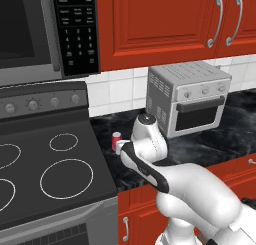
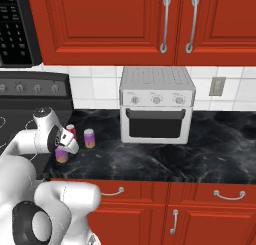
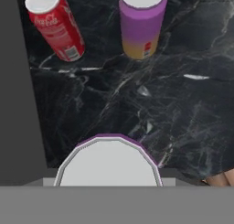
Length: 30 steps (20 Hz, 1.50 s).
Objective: Four empty soda cans are scattered around the kitchen. Gather all the cans and cluster them next to the stove for recycling.
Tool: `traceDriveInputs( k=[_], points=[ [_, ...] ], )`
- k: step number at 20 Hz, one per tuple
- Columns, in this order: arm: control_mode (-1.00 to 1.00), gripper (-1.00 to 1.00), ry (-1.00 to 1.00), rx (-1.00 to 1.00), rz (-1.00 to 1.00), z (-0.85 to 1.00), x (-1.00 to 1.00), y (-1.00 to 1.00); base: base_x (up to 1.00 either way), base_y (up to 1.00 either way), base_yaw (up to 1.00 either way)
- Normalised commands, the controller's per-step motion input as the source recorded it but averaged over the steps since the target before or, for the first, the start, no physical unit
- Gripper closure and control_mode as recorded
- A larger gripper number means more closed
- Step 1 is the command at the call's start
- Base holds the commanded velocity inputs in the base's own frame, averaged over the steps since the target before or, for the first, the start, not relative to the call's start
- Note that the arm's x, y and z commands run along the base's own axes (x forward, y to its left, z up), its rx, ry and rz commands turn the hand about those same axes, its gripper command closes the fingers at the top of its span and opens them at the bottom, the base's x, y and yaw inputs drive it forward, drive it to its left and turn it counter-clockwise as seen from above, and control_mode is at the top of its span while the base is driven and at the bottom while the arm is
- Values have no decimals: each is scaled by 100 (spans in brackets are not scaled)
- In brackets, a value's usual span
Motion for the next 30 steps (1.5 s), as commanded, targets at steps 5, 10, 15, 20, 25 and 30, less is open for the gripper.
traceDriveInputs(
  k=[5, 10, 15, 20, 25, 30],
  points=[
    [-100, 100, 5, 0, 0, -7, 4, 16, 0, 0, 0],
    [-100, 100, 9, 0, 0, -11, 0, 6, 0, 0, 0],
    [-100, 100, 4, 0, 0, -12, 2, 3, 0, 0, 0],
    [-100, 100, 2, 0, 0, -11, 3, 1, 0, 0, 0],
    [-100, 100, 0, 0, 0, -7, 5, 2, 0, 0, 0],
    [-100, 100, -2, 0, 0, -3, 7, 5, 0, 0, 0]
  ],
)
